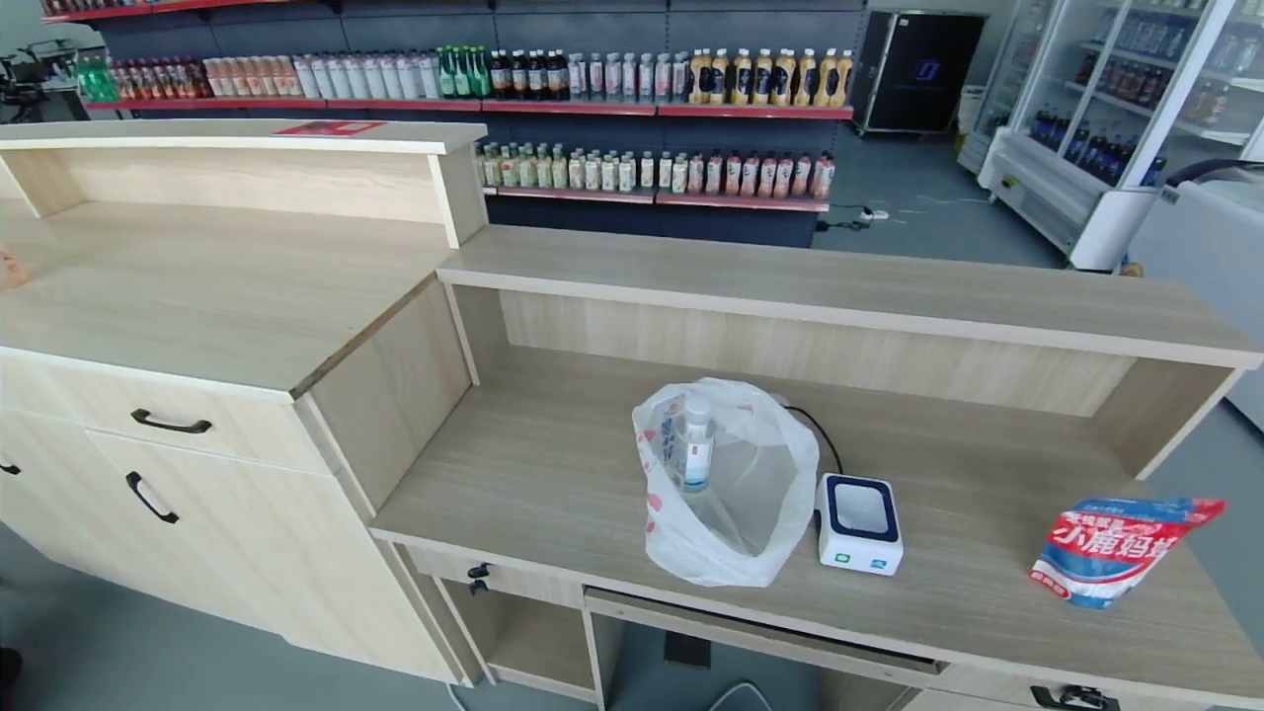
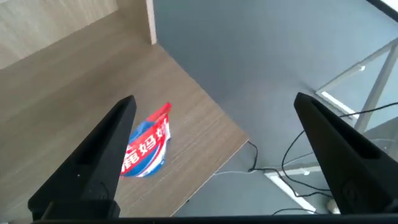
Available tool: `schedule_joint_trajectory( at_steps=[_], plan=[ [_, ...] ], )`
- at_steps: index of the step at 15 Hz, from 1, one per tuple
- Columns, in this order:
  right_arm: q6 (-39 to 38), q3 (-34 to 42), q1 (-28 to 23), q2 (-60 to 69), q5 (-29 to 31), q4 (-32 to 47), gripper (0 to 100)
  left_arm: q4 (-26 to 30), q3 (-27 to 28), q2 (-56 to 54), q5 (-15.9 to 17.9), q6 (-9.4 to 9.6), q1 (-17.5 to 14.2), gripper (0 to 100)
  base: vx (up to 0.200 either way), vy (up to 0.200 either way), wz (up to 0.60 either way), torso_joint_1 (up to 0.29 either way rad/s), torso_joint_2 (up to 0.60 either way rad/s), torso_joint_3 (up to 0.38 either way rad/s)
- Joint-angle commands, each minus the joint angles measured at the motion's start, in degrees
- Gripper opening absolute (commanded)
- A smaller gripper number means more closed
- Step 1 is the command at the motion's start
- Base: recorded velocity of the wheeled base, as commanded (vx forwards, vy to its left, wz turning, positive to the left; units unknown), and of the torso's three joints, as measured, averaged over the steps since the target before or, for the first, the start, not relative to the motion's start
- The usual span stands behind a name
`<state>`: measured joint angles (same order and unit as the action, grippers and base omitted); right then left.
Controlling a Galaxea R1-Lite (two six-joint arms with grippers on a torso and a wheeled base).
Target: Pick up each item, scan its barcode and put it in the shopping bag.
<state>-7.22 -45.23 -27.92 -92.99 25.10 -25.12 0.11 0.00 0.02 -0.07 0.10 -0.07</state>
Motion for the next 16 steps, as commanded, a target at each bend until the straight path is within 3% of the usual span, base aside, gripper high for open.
schedule_joint_trajectory(
  at_steps=[1,3,5,16],
  plan=[
    [-7.20,-4.52,-0.47,-6.06,-1.02,2.98,100,0.07,0.00,-0.02,-0.01,-0.01,-0.01,100,0.000,0.000,0.00,0.000,0.00,0.000],
    [-11.59,-4.52,-0.47,-9.23,-3.30,1.92,100,0.07,0.00,-0.02,-0.01,-0.01,-0.01,100,0.000,0.000,0.00,0.000,0.00,0.000],
    [-17.48,-4.34,0.49,-13.89,-5.76,-3.97,100,-0.02,0.00,-0.02,-0.01,-0.01,-0.01,100,0.000,0.000,0.00,0.000,0.00,0.000],
    [-18.97,-4.34,8.58,-27.33,-11.74,-14.16,100,-0.02,0.00,-0.02,-0.01,-0.01,-0.01,100,0.000,0.000,0.00,0.000,0.00,0.000]
  ],
)
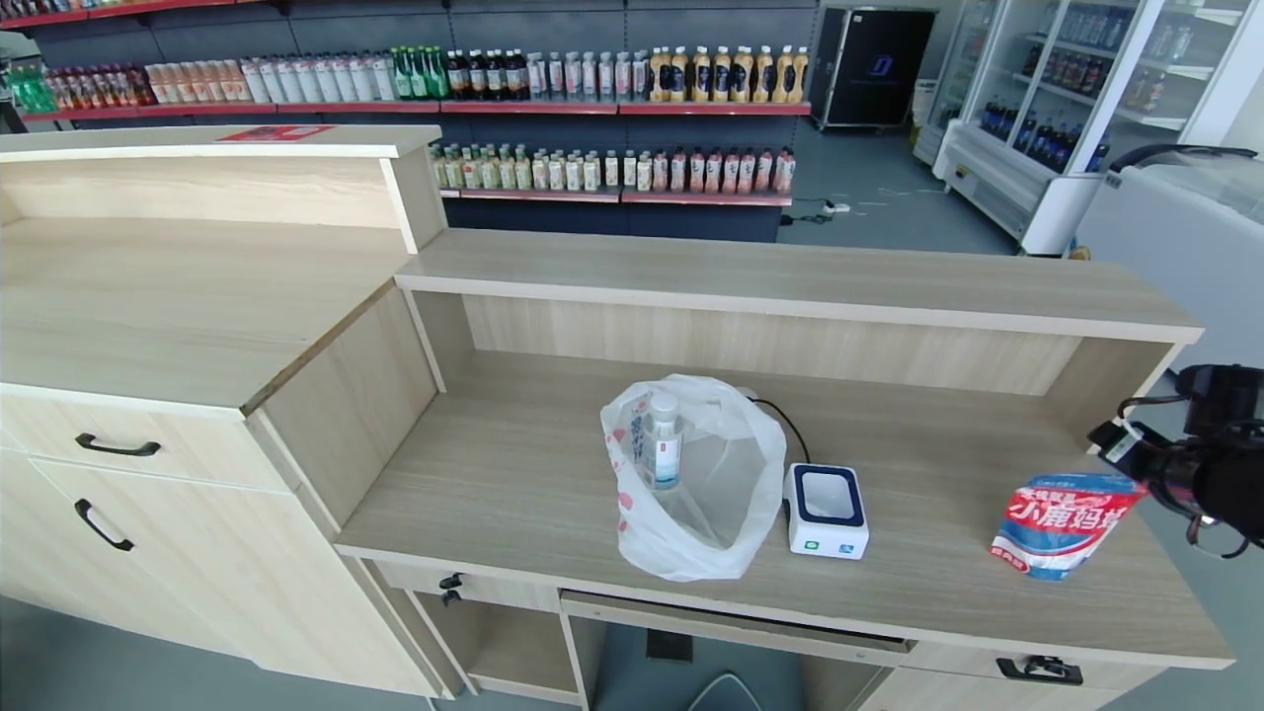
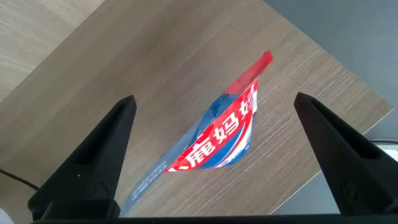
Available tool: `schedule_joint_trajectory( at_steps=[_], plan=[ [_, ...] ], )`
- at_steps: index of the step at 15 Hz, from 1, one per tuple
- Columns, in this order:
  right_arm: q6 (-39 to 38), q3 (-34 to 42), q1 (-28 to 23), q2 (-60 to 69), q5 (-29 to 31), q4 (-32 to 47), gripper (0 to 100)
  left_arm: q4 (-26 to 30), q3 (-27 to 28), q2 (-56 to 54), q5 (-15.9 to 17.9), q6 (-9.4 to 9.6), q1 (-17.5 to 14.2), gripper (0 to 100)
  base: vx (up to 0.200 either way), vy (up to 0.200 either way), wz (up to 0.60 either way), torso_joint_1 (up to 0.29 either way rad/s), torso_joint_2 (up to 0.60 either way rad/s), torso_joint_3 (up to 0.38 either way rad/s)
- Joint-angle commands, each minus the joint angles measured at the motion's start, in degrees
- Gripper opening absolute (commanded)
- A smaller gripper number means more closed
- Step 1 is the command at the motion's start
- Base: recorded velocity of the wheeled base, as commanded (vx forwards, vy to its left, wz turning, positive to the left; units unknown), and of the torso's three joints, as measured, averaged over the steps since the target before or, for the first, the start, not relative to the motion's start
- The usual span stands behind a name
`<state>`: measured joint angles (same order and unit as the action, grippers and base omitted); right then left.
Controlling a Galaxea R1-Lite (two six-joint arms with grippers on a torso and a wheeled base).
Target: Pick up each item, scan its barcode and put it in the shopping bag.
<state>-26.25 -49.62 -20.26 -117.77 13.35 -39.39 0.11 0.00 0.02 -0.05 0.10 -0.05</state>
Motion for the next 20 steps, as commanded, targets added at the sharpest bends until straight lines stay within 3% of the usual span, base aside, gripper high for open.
schedule_joint_trajectory(
  at_steps=[1,17,18,20],
  plan=[
    [-0.12,0.22,1.10,-3.60,0.10,0.19,100,-0.02,0.00,-0.02,-0.04,-0.01,-0.04,100,0.000,0.000,0.00,0.000,0.00,0.000],
    [1.11,-7.86,2.77,-17.67,0.27,-0.25,100,-0.02,0.00,-0.02,-0.04,-0.01,-0.04,100,0.000,0.000,0.00,0.000,0.00,0.000],
    [1.29,-7.86,2.95,-18.19,0.45,-0.25,0,-0.02,0.00,-0.02,-0.04,-0.01,-0.04,100,0.000,0.000,0.00,0.000,0.00,0.000],
    [3.39,-7.78,2.95,-18.98,0.45,-0.25,0,0.07,0.00,-0.02,-0.04,-0.01,-0.04,100,0.000,0.000,0.00,0.000,0.00,0.000]
  ],
)
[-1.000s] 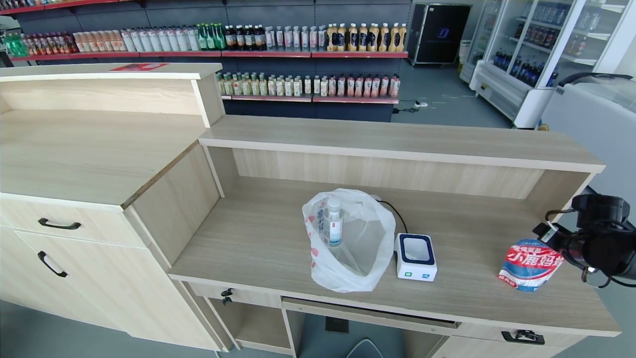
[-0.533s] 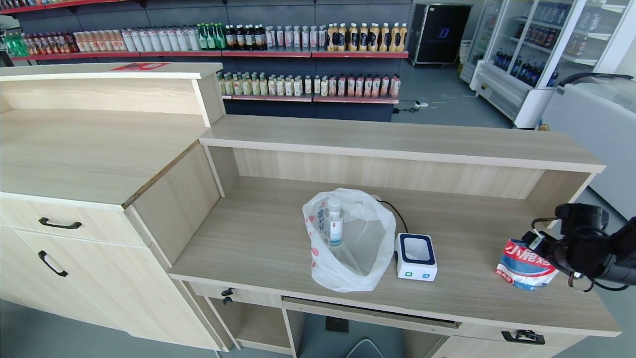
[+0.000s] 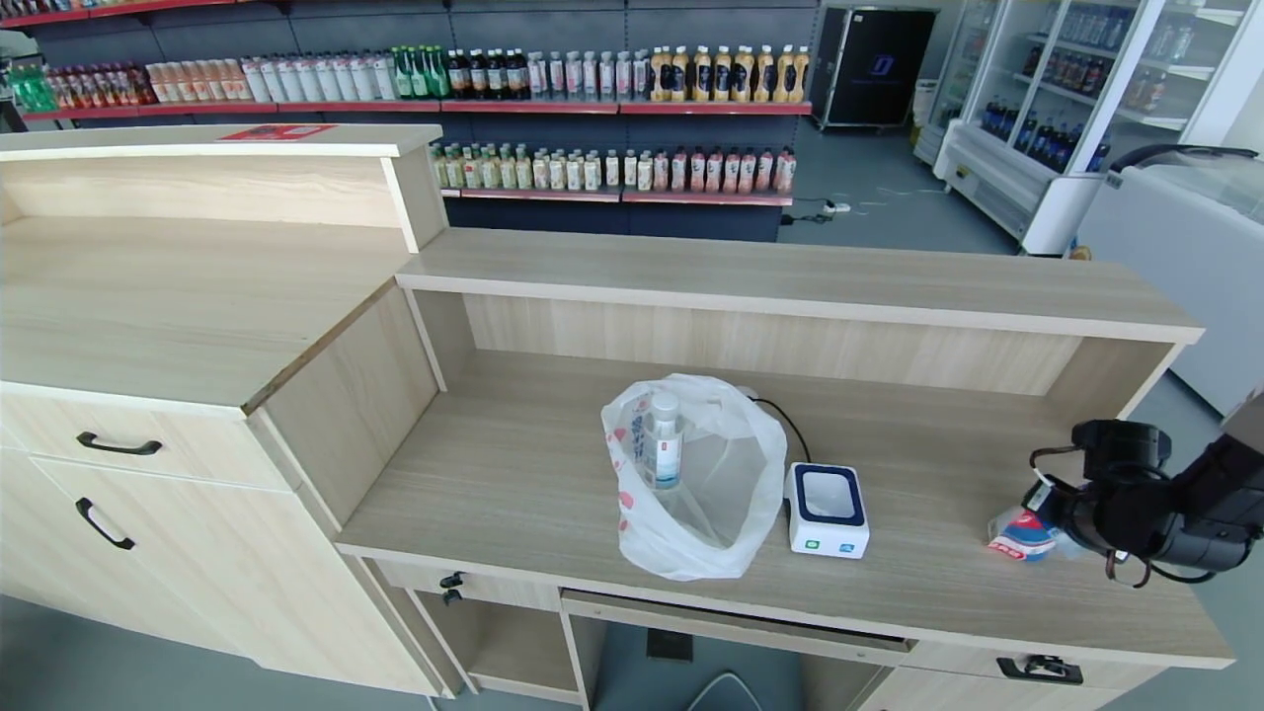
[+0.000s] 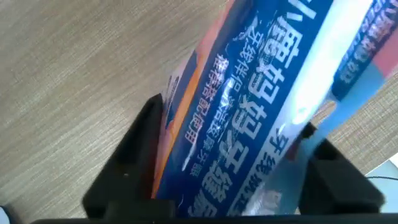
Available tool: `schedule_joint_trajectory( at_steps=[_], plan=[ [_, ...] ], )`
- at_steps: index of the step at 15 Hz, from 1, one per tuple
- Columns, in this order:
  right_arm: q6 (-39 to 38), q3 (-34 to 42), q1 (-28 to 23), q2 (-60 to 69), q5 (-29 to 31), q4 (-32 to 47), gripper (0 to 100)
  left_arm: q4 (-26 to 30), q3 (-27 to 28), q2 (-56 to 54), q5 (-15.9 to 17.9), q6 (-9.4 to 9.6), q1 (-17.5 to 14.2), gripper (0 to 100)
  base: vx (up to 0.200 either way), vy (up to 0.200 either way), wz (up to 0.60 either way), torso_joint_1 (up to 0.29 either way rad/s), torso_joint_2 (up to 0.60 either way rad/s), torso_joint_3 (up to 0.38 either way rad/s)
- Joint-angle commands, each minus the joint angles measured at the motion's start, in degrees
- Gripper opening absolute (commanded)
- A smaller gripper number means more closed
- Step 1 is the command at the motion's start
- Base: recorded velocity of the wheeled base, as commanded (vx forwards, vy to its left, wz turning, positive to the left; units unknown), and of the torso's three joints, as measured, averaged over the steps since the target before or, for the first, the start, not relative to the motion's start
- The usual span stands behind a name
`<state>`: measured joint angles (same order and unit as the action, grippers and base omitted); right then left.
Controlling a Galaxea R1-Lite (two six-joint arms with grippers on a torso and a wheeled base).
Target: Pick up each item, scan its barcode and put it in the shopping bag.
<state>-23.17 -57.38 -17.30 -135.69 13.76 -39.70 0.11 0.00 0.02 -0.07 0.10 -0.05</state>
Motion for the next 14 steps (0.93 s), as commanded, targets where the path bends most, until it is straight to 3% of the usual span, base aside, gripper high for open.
schedule_joint_trajectory(
  at_steps=[1,8,11,12,14],
  plan=[
    [1.03,-0.10,0.07,-1.50,0.04,-0.02,0,0.07,0.00,-0.02,-0.01,-0.01,-0.04,100,0.000,0.000,0.00,0.000,0.00,0.000],
    [10.43,2.27,1.21,-0.45,0.21,-5.82,0,-0.02,0.00,-0.02,-0.01,-0.01,-0.04,100,0.000,0.000,0.00,0.000,0.00,0.000],
    [12.01,6.32,2.09,5.18,-1.11,-12.24,0,-0.02,0.00,-0.02,-0.01,-0.01,-0.04,100,0.000,0.000,0.00,0.000,0.00,0.000],
    [11.92,6.67,2.27,9.22,-5.33,-12.24,0,-0.02,0.00,-0.02,-0.01,-0.01,-0.04,100,0.000,0.000,0.00,0.000,0.00,0.000],
    [12.01,10.54,1.83,21.08,-22.64,-11.89,0,0.07,0.00,-0.02,-0.01,-0.01,-0.04,100,0.000,0.000,0.00,0.000,0.00,0.000]
  ],
)
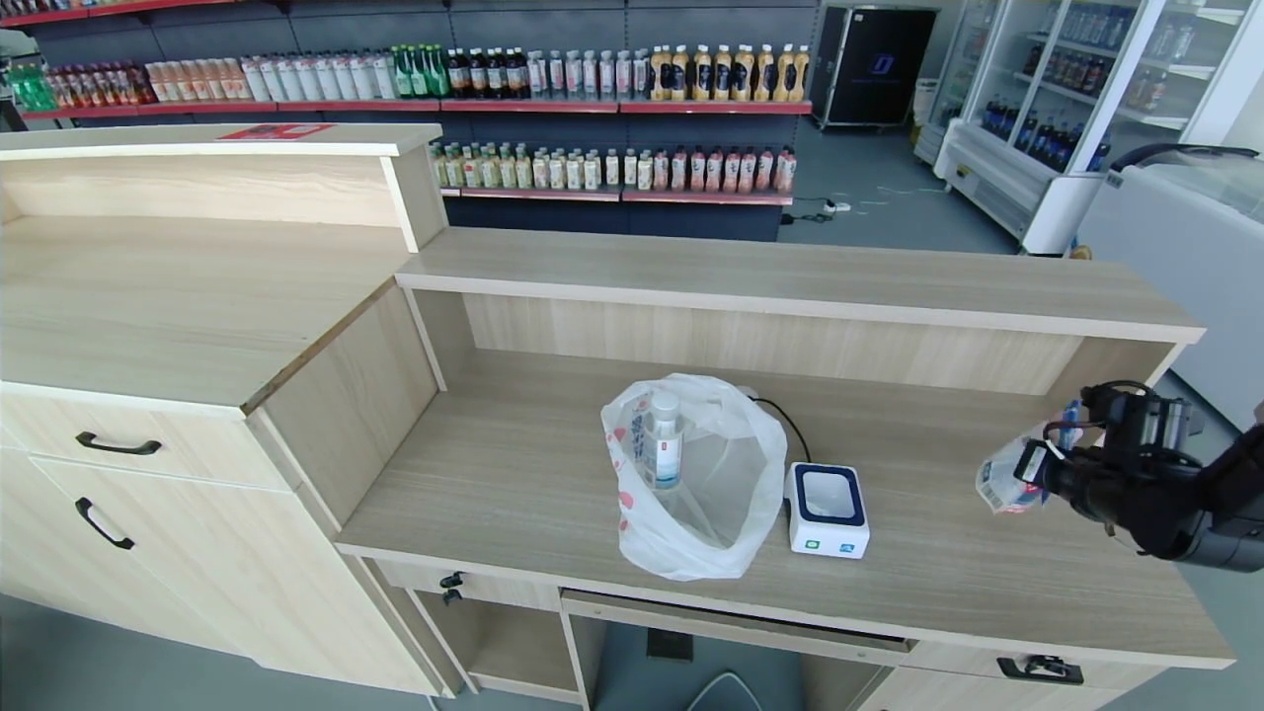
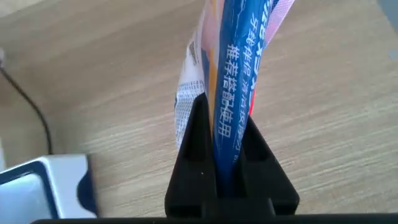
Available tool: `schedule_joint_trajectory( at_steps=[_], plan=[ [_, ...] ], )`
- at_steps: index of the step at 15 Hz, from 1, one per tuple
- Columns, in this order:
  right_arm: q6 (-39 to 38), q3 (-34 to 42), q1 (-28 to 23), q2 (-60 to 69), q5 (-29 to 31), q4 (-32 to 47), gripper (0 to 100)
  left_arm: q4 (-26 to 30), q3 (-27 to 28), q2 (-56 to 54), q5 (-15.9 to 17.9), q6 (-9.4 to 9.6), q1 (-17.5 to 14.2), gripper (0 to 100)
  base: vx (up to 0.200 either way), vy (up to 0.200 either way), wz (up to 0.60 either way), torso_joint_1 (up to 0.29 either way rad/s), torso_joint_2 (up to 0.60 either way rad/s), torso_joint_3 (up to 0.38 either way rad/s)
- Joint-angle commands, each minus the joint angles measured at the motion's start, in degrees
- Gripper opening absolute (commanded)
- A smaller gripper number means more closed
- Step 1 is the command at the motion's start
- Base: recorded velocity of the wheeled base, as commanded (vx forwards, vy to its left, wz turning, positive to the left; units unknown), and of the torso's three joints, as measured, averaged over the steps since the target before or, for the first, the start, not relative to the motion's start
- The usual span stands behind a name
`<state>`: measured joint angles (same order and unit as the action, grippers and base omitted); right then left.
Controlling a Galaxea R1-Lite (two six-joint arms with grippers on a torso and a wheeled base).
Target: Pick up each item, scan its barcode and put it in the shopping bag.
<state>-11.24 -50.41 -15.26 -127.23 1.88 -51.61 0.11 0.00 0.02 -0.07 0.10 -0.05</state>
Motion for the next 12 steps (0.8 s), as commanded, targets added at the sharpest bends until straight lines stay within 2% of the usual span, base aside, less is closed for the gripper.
schedule_joint_trajectory(
  at_steps=[1,4,6,7,11,12],
  plan=[
    [-0.01,6.20,-0.73,18.86,-20.51,0.02,0,-0.02,0.00,-0.02,-0.01,-0.01,-0.04,100,0.000,0.000,0.00,0.000,0.00,0.000],
    [-0.36,12.35,-2.05,35.30,-45.82,-0.50,0,-0.02,0.00,-0.02,-0.01,-0.01,-0.04,100,0.000,0.000,0.00,0.000,0.00,0.000],
    [-2.56,13.05,-1.44,41.72,-55.40,-0.42,0,0.07,0.00,-0.02,-0.01,-0.01,-0.04,100,0.000,0.000,0.00,0.000,0.00,0.000],
    [-3.44,12.97,-0.73,42.86,-56.90,-0.50,0,-0.02,0.00,-0.02,-0.01,-0.01,-0.04,100,0.000,0.000,0.00,0.000,0.00,0.000],
    [-17.59,7.87,15.61,51.56,-57.60,-0.68,0,0.07,0.00,-0.02,-0.01,-0.01,-0.04,100,0.000,0.000,0.00,0.000,0.00,0.000],
    [-18.20,6.90,17.99,52.26,-57.69,-0.59,0,0.07,0.00,-0.02,-0.01,-0.01,-0.04,100,0.000,0.000,0.00,0.000,0.00,0.000]
  ],
)
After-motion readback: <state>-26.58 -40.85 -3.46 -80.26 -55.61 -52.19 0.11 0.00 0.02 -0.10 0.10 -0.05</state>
